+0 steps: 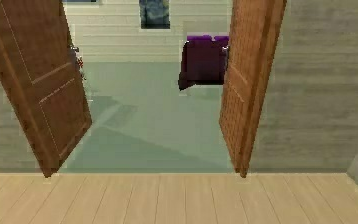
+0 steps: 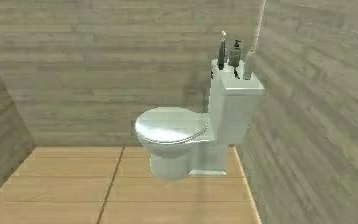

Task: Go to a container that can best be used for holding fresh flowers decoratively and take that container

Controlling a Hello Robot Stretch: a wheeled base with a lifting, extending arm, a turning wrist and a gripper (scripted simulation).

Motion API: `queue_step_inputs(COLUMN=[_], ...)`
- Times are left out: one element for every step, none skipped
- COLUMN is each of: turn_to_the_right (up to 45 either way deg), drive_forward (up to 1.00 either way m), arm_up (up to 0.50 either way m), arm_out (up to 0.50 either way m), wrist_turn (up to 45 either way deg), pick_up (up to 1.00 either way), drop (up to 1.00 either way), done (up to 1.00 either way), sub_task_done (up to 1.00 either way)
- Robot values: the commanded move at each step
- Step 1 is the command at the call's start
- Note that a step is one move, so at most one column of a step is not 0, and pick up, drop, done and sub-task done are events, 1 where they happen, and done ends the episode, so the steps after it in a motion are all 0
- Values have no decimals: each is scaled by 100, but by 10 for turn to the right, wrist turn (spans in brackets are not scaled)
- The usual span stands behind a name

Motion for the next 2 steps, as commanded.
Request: queue_step_inputs(turn_to_the_right=[-120, 0], drive_forward=[0, 100], arm_up=[0, 0], arm_out=[0, 0], wrist_turn=[0, 0], pick_up=[0, 0], drop=[0, 0], done=[0, 0], sub_task_done=[0, 0])
